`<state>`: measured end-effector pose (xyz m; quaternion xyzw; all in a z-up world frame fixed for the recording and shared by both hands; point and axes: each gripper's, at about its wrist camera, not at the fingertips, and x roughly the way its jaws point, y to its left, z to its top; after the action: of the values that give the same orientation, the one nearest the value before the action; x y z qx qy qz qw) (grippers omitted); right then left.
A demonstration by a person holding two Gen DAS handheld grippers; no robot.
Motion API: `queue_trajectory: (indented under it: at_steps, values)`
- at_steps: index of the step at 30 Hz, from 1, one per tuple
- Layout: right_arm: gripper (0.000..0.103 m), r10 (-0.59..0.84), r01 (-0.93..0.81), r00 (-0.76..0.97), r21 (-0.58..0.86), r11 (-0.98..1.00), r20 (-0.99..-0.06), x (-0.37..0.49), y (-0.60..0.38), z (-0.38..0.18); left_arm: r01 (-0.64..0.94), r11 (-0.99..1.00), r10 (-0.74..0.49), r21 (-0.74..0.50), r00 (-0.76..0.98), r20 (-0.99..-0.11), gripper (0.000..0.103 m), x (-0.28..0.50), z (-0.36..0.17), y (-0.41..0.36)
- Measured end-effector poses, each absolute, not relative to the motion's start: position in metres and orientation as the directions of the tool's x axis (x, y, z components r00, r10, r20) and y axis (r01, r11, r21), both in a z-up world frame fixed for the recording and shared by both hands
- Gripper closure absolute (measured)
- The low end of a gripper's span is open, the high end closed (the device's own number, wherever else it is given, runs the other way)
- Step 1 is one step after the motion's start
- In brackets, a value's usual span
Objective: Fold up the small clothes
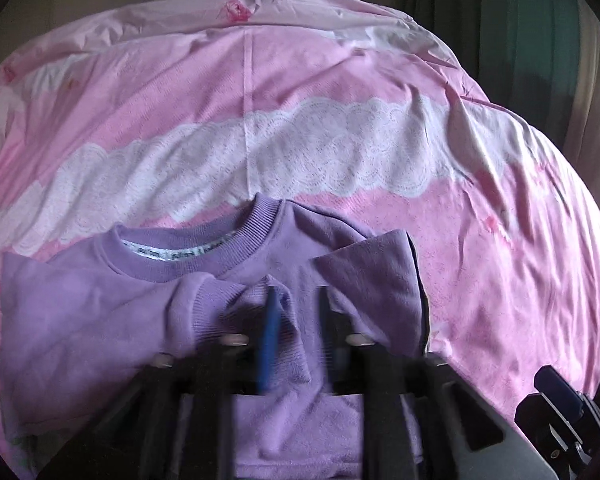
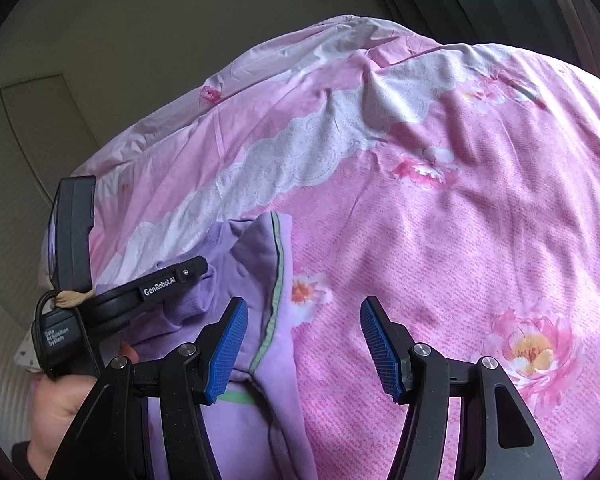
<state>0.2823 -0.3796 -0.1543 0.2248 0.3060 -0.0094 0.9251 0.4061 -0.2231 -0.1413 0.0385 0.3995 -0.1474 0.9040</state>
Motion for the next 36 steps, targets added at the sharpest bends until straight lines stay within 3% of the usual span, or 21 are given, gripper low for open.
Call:
queue_trajectory:
  at_steps: [2,9,18,27,28,30,31,32,33,36]
  values:
    - [0.043,0.12,0.148,0.814,0.403,0.903,-0.569,0.284,-0.377,-0.152,0.29,0.956,-0.227,-0.037,0.657,-0.719,0.048,0.4,-0.134,-0.218]
    - [0.043,0.151,0.09,0.815,0.379,0.921,-0.56,0.296,-0.358,-0.137,0.243,0.97,-0.181,-0.005,0.71,-0.681,0.038,0.383,-0.112,-0.167]
    - [0.043,0.25,-0.041,0.749,0.334,0.942,-0.614,0.353,-0.299,-0.145,0.066,0.998,-0.063,-0.022,0.717,-0.694,0.036,0.372,-0.13,-0.064]
    - [0.045,0.32,-0.119,0.656,0.325,0.938,-0.684,0.403,-0.267,-0.164,0.001,0.997,-0.056,-0.077,0.695,-0.717,0.036,0.369,-0.154,-0.02]
    - [0.048,0.335,-0.121,0.646,0.342,0.932,-0.686,0.406,-0.267,-0.167,0.001,0.996,-0.061,-0.085,0.695,-0.717,0.036,0.369,-0.155,-0.018]
    - [0.075,0.382,-0.132,0.623,0.39,0.911,-0.683,0.408,-0.27,-0.174,0.001,0.996,-0.069,-0.094,0.692,-0.718,0.036,0.37,-0.156,-0.015]
    - [0.077,0.39,-0.133,0.616,0.398,0.908,-0.684,0.408,-0.27,-0.176,0.001,0.995,-0.071,-0.097,0.691,-0.719,0.036,0.371,-0.156,-0.014]
    - [0.089,0.385,-0.129,0.624,0.396,0.909,-0.68,0.407,-0.271,-0.176,0.001,0.995,-0.074,-0.102,0.69,-0.72,0.036,0.371,-0.156,-0.013]
    - [0.094,0.385,-0.125,0.63,0.4,0.908,-0.675,0.405,-0.273,-0.176,0.0,0.994,-0.078,-0.107,0.689,-0.72,0.036,0.371,-0.156,-0.012]
    - [0.095,0.405,-0.111,0.65,0.446,0.888,-0.643,0.395,-0.284,-0.171,0.002,0.992,-0.09,-0.123,0.69,-0.718,0.036,0.372,-0.154,-0.012]
